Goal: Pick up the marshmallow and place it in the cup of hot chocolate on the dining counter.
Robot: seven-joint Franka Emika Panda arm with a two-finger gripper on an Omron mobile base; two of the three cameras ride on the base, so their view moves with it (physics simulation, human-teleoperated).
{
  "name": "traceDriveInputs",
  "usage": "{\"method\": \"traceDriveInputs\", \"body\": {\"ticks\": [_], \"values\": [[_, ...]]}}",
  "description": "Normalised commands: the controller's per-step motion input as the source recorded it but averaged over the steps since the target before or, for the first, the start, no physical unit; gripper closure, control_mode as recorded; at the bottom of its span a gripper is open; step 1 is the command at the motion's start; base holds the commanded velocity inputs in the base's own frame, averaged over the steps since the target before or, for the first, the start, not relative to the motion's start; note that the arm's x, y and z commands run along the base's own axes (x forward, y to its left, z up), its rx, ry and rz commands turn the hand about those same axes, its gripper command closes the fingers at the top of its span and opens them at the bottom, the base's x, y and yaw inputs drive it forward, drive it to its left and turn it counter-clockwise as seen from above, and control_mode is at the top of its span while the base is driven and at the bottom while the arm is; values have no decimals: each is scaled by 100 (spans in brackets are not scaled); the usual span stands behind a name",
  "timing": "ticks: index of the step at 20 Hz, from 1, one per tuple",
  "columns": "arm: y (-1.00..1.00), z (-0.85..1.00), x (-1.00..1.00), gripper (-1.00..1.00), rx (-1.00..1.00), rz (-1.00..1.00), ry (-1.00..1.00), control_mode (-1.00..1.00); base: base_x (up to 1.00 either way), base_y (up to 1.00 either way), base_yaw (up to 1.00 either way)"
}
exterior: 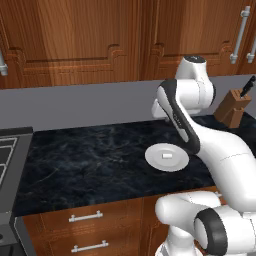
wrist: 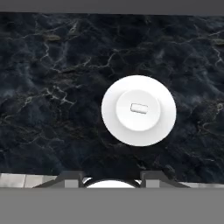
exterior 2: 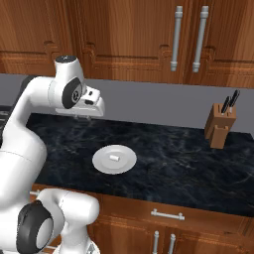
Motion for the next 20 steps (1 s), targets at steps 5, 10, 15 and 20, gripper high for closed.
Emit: {"method": "traceDriveInputs", "body": {"ticks": [5,10,15,20], "values": [[0,0,-60,-100,0,0,-4,-100,0,0,0],[-6,-3,-94,-100,0,0,-4,-100,0,0,0],[-32,-24,-33,-100,0,14,-3,-100,0,0,0],[-46,-27,-3,-100,0,27,-6,-100,0,0,0]]}}
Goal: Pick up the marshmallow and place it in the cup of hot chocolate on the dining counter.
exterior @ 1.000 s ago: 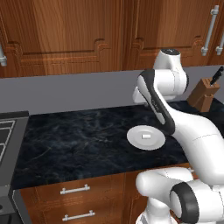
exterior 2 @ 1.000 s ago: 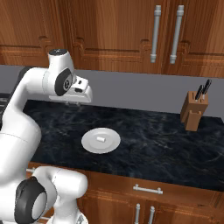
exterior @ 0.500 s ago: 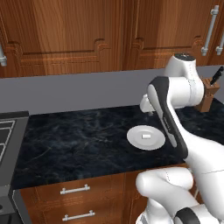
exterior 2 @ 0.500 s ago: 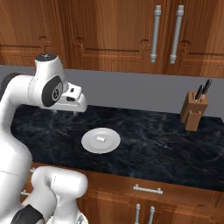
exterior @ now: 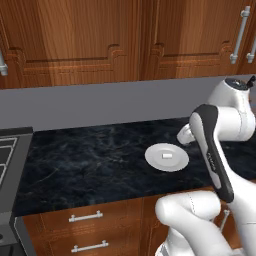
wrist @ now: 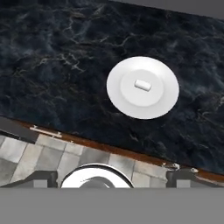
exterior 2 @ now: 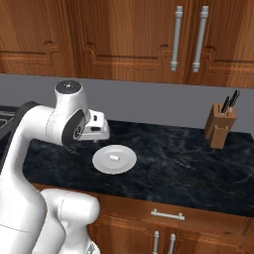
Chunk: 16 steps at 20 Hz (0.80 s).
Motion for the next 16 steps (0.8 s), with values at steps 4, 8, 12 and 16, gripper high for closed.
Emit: {"method": "traceDriveInputs", "body": {"ticks": [4,8,12,16], "values": [[-42,-27,0,-100,0,34,-1,-100,0,0,0],[-42,-30,9,-100,7,37,-6,-100,0,0,0],[-34,-29,42,-100,17,34,-9,-100,0,0,0],[-23,-38,44,-100,6,31,-9,-100,0,0,0]]}}
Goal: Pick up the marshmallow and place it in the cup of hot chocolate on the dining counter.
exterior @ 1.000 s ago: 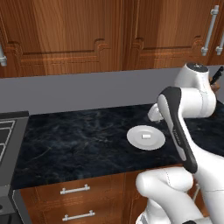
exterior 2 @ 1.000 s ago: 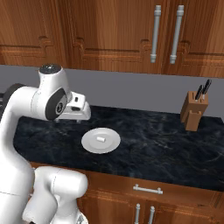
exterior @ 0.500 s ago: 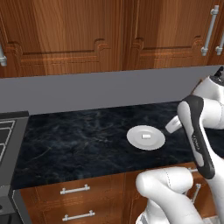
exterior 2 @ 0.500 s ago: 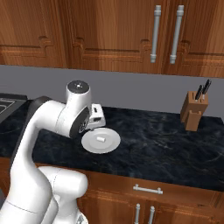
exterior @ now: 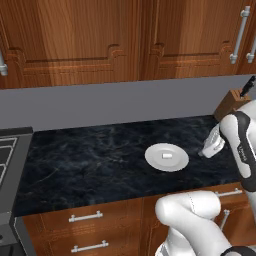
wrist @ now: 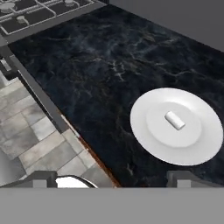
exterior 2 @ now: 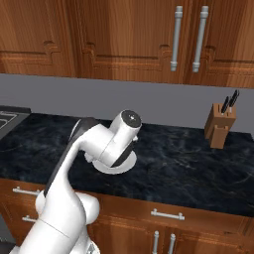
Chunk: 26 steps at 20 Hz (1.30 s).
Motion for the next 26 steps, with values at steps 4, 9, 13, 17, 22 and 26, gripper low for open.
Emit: {"method": "traceDriveInputs", "body": {"ticks": [4,9,13,17,22,26], "values": [[-21,-46,46,-100,3,30,-10,-100,0,0,0],[-9,-40,42,-100,4,31,-13,-100,0,0,0],[0,-36,42,-100,4,27,-15,-100,0,0,0],[3,-22,57,-100,5,18,0,-100,0,0,0],[1,-29,57,-100,8,18,7,-100,0,0,0],[0,-29,51,-100,6,17,12,-100,0,0,0]]}}
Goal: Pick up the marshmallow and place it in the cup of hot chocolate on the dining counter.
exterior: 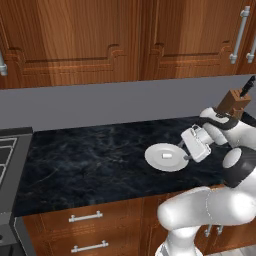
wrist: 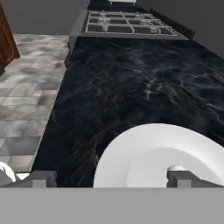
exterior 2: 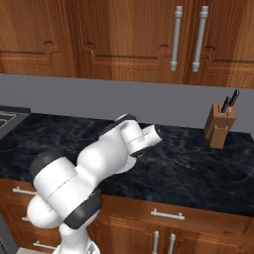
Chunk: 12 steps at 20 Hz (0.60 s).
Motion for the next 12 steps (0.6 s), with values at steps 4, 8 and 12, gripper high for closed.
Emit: {"method": "traceDriveInputs", "body": {"ticks": [4,8,12], "values": [[25,-12,54,-100,1,2,6,-100,0,0,0],[13,-21,36,-100,0,0,0,-100,0,0,0],[4,-38,21,-100,0,0,0,-100,0,0,0]]}}
